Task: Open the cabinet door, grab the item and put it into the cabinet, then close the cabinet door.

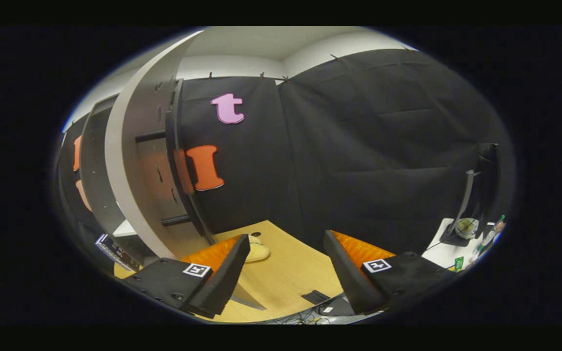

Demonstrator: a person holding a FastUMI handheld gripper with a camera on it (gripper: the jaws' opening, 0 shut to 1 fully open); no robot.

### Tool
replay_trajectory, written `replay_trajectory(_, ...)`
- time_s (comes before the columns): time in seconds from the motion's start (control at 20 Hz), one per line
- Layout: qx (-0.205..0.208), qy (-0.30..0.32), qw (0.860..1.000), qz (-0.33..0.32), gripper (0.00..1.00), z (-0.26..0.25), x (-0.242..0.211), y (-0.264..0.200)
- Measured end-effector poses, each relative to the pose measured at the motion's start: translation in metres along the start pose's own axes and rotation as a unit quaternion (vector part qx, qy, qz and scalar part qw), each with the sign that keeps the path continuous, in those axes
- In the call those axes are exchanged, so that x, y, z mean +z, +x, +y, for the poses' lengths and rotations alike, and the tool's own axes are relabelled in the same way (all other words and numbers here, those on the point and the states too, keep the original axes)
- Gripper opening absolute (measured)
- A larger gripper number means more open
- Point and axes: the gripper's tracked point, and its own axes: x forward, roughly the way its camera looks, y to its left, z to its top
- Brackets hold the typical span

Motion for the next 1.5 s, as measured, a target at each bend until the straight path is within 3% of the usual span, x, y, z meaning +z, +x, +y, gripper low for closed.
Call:
replay_trajectory(0.4,0.009,0.002,1.000,0.001,0.97,0.008,-0.006,0.006)
replay_trajectory(0.7,0.026,-0.035,0.999,-0.003,0.95,0.034,-0.006,-0.004)
replay_trajectory(1.5,0.164,-0.006,0.985,0.050,0.95,0.190,-0.055,-0.038)
